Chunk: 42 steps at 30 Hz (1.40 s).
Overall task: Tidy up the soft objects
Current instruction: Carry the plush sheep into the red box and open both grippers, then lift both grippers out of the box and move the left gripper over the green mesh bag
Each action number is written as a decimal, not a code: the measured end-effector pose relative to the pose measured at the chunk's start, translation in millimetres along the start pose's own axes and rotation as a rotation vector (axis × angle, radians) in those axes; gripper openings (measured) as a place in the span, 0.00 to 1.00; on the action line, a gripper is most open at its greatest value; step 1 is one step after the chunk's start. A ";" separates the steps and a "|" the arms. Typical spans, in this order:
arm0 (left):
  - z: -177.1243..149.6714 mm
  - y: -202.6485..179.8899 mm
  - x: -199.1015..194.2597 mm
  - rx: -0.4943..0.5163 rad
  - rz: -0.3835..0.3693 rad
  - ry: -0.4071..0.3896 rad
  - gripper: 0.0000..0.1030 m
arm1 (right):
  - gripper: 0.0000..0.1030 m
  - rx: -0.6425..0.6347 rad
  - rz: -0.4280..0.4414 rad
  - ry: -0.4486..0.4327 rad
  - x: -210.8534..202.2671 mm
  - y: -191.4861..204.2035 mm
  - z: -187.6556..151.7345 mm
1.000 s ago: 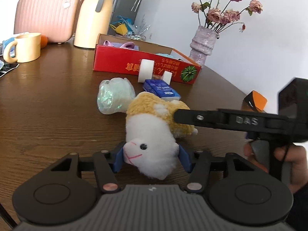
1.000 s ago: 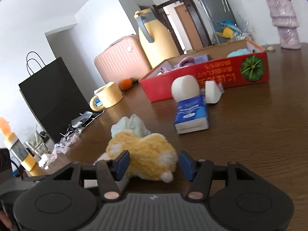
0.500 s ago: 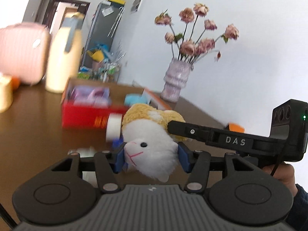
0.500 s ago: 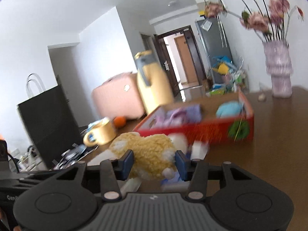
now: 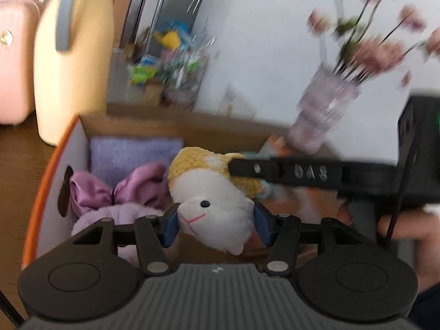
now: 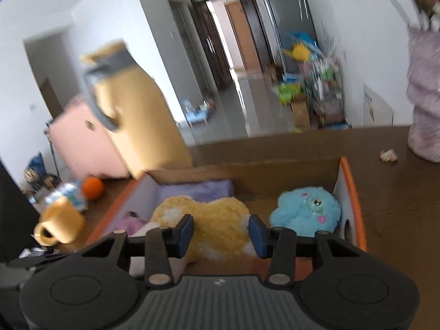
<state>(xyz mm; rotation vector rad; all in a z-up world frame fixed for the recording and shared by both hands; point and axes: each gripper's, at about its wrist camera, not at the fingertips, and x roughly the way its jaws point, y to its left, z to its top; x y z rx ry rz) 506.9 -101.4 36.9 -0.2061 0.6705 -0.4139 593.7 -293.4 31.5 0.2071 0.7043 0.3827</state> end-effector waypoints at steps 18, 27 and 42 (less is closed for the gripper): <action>7.0 4.7 -42.7 0.111 0.076 -0.034 0.74 | 0.55 -0.125 -0.137 -0.093 -60.1 29.3 6.1; -0.1 -6.6 -159.9 0.160 0.165 -0.148 0.79 | 0.64 -0.169 -0.170 -0.188 -179.8 56.9 -20.8; -114.6 -4.8 -252.1 0.194 0.249 -0.235 0.87 | 0.72 -0.308 -0.151 -0.258 -254.4 127.9 -158.2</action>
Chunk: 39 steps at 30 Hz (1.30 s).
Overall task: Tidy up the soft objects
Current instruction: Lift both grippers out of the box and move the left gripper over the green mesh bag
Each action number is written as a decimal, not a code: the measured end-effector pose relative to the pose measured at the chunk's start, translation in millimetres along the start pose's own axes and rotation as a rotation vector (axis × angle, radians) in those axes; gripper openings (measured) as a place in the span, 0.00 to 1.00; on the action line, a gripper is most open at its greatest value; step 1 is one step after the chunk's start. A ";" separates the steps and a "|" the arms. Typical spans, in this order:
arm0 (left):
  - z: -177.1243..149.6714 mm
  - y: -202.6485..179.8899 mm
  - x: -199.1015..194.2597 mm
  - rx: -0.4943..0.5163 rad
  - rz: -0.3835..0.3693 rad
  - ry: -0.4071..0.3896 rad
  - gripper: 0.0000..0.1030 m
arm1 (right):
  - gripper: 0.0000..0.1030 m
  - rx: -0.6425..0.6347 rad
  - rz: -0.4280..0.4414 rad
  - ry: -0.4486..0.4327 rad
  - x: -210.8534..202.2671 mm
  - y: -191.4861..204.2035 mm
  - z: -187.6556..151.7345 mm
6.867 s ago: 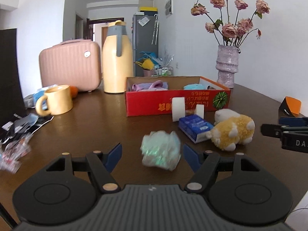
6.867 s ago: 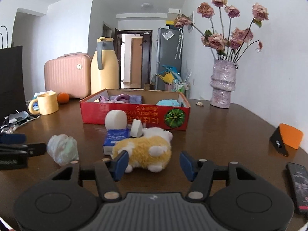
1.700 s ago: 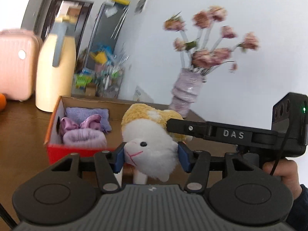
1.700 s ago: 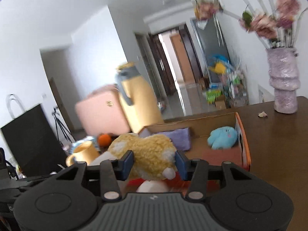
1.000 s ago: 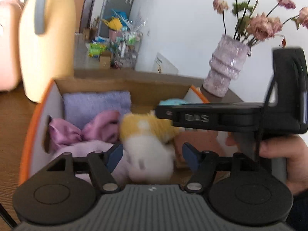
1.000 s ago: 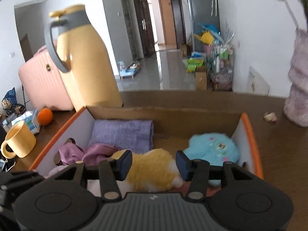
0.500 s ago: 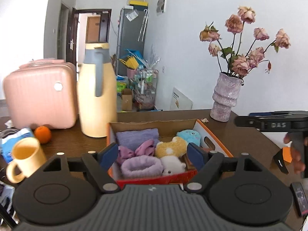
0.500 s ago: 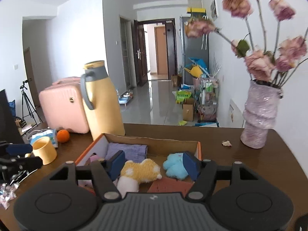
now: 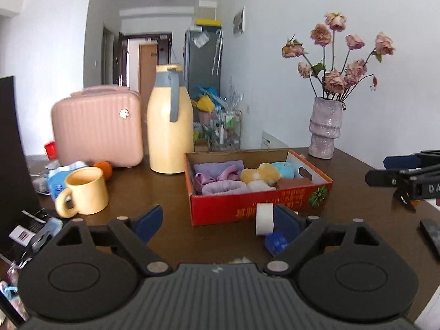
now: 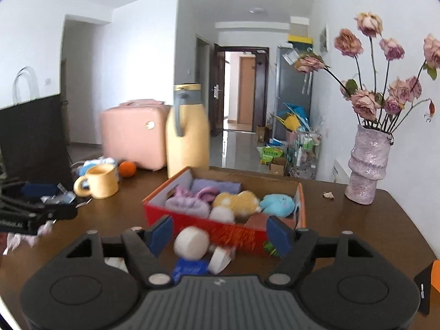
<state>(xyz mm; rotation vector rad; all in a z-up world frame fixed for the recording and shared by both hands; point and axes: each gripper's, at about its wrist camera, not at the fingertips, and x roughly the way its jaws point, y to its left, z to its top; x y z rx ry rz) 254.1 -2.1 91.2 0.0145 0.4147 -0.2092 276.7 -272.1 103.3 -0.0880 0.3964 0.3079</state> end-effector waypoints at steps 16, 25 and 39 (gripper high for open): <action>-112.7 -13.0 -78.7 0.000 0.050 0.021 0.89 | 0.76 0.040 0.043 0.052 -61.4 59.3 -111.3; -108.9 -15.5 -64.3 -0.005 0.040 0.029 0.89 | 0.76 0.089 0.009 0.065 -46.1 45.0 -114.0; -104.6 -13.6 4.0 -0.068 0.060 0.116 0.89 | 0.76 0.083 -0.087 0.055 0.8 10.8 -111.4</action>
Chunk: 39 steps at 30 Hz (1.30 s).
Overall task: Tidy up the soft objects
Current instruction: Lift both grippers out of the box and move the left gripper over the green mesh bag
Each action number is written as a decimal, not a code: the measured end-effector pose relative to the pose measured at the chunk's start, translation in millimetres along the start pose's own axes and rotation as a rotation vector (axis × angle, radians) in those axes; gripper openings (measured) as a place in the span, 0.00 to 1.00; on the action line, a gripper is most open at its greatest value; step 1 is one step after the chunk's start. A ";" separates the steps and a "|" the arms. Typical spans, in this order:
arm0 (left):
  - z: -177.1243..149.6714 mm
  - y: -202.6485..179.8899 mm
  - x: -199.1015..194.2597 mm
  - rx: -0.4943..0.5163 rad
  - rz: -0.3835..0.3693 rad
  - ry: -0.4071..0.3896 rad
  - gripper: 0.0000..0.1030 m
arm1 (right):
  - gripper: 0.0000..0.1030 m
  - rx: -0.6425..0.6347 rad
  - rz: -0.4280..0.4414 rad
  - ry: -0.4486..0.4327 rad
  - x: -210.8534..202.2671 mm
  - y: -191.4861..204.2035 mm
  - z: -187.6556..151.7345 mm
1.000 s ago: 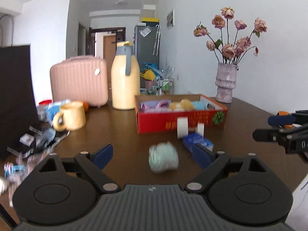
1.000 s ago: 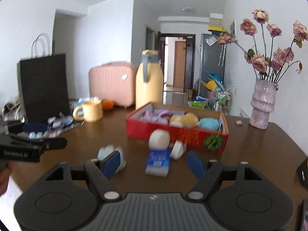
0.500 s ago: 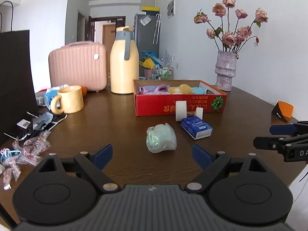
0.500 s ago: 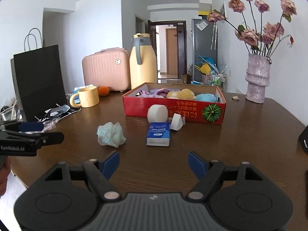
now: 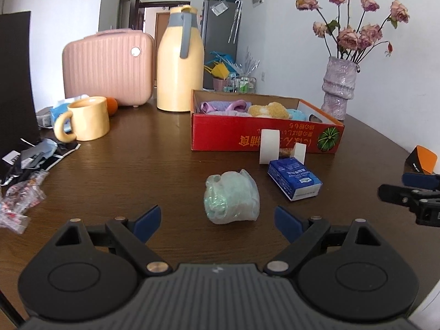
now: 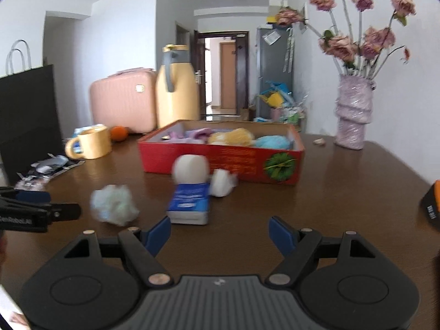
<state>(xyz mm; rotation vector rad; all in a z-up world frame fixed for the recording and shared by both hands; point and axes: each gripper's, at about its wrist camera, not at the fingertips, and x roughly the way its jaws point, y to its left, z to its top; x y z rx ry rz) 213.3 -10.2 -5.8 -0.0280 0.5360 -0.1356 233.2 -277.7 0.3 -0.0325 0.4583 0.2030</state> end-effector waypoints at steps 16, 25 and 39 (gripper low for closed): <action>13.3 -11.6 46.5 -0.063 0.133 0.064 0.89 | 0.83 -0.186 -0.140 -0.102 -21.5 -203.7 -23.7; 15.7 -12.2 49.3 -0.073 0.200 0.069 0.89 | 0.83 -0.052 -0.095 -0.109 -11.6 -247.9 -28.2; 17.5 -17.0 51.5 -0.053 0.206 0.069 0.89 | 0.83 -0.178 0.108 -0.154 -14.8 -174.8 -27.8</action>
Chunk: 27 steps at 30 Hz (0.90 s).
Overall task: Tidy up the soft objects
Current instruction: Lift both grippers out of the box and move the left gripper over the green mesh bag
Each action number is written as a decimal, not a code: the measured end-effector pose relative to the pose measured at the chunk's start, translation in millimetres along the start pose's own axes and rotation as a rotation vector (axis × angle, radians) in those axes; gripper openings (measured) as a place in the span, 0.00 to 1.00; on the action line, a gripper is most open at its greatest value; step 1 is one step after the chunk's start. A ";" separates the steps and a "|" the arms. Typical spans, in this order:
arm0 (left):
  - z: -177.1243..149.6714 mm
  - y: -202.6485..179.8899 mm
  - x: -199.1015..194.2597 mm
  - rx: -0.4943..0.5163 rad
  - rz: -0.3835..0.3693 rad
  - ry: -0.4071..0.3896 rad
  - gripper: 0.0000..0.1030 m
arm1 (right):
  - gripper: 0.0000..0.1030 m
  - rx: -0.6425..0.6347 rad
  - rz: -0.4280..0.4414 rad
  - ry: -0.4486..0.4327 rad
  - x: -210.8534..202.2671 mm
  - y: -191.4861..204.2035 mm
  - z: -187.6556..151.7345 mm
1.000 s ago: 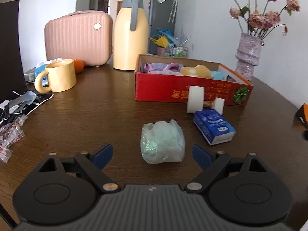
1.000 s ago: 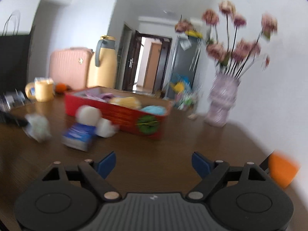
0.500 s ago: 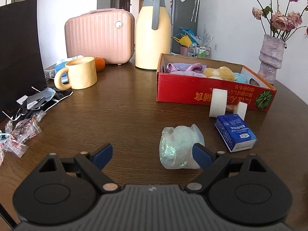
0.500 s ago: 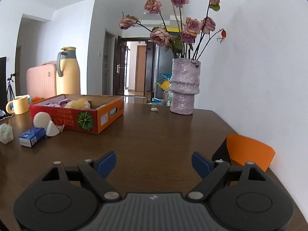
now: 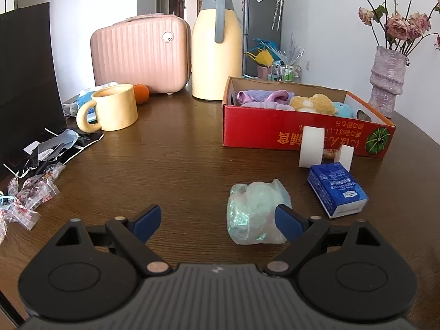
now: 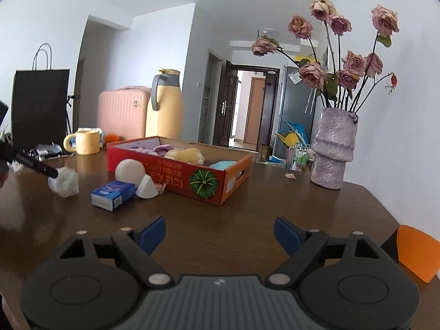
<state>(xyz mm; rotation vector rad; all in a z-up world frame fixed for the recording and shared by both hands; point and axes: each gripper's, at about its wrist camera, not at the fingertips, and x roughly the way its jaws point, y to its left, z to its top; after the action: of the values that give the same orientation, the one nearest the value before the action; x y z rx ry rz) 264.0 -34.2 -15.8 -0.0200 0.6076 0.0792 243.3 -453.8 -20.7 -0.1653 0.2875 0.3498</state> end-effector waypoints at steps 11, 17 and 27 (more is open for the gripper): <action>0.6 5.8 -3.4 -0.017 0.009 -0.008 0.89 | 0.94 0.396 -0.119 -0.083 -61.1 -141.6 3.8; -3.8 7.5 0.9 -0.026 0.010 0.010 0.89 | 0.93 0.483 -0.071 -0.063 -48.0 -157.9 -14.4; -3.0 8.4 1.3 -0.021 0.007 0.008 0.89 | 0.93 0.445 -0.099 -0.001 -31.4 -151.0 -26.0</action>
<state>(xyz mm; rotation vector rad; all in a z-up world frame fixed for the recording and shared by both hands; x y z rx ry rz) 262.7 -25.9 -18.9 -0.0388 0.6148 0.0927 263.0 -608.9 -19.1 0.2575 0.3479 0.1811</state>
